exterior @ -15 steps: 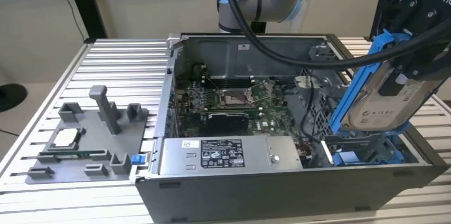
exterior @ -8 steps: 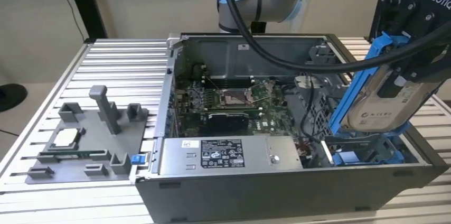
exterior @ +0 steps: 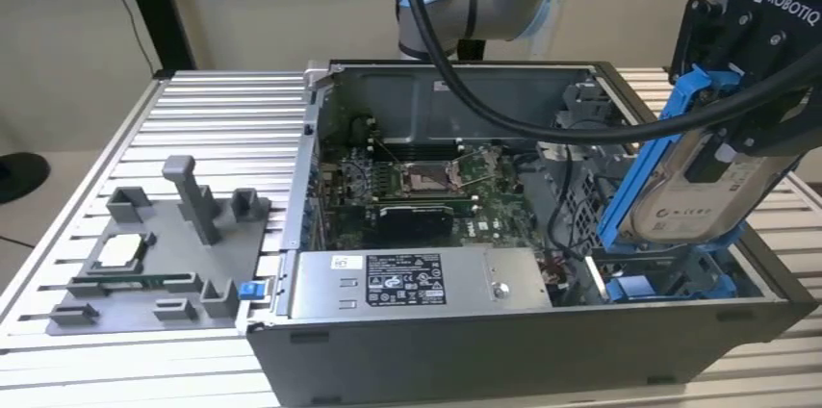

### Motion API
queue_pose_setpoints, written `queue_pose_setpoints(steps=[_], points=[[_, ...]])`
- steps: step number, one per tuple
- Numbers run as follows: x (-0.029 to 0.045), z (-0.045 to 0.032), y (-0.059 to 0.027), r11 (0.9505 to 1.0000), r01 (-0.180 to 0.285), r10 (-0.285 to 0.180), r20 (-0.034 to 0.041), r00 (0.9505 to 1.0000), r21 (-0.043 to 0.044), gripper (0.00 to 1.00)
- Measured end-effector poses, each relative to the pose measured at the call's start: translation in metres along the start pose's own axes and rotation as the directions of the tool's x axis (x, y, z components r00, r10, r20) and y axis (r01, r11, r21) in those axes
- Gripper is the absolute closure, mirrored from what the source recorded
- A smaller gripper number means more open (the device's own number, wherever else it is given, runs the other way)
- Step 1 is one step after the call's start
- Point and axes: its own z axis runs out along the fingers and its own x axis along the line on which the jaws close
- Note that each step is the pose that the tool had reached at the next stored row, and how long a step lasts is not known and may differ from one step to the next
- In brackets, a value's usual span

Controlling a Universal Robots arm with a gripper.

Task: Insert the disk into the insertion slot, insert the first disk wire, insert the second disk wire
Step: 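Insert the disk into the insertion slot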

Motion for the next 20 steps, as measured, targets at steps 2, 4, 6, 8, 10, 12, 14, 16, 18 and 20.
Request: queue_pose_setpoints(steps=[2,4,6,8,10,12,14,16,18,20], points=[[0.0,0.0,0.0001,1.0,0.0,0.0,0.0,1.0,0.0001,1.0],[0.0,0.0,0.0001,1.0,0.0,0.0,0.0,1.0,0.0001,1.0],[0.0,0.0,0.0001,1.0,0.0,0.0,0.0,1.0,0.0001,1.0],[0.0,0.0,0.0001,1.0,0.0,0.0,0.0,1.0,0.0001,1.0],[0.0,0.0,0.0001,1.0,0.0,0.0,0.0,1.0,0.0001,1.0],[0.0,0.0002,-0.0001,1.0,0.0,0.0,0.0001,1.0,0.0001,1.0],[-0.0001,0.0004,-0.0029,1.0,0.0,0.0,-0.0001,1.0,0.0001,1.0],[-0.0002,0.0016,-0.0078,1.0,0.005,-0.005,-0.0001,1.0,0.0,1.0],[-0.0002,0.0046,-0.0119,0.9999,0.011,-0.011,-0.0003,0.9999,-0.0006,1.0],[-0.0003,0.0079,-0.0137,0.9999,0.016,-0.016,-0.0007,0.9999,-0.001,1.0]])
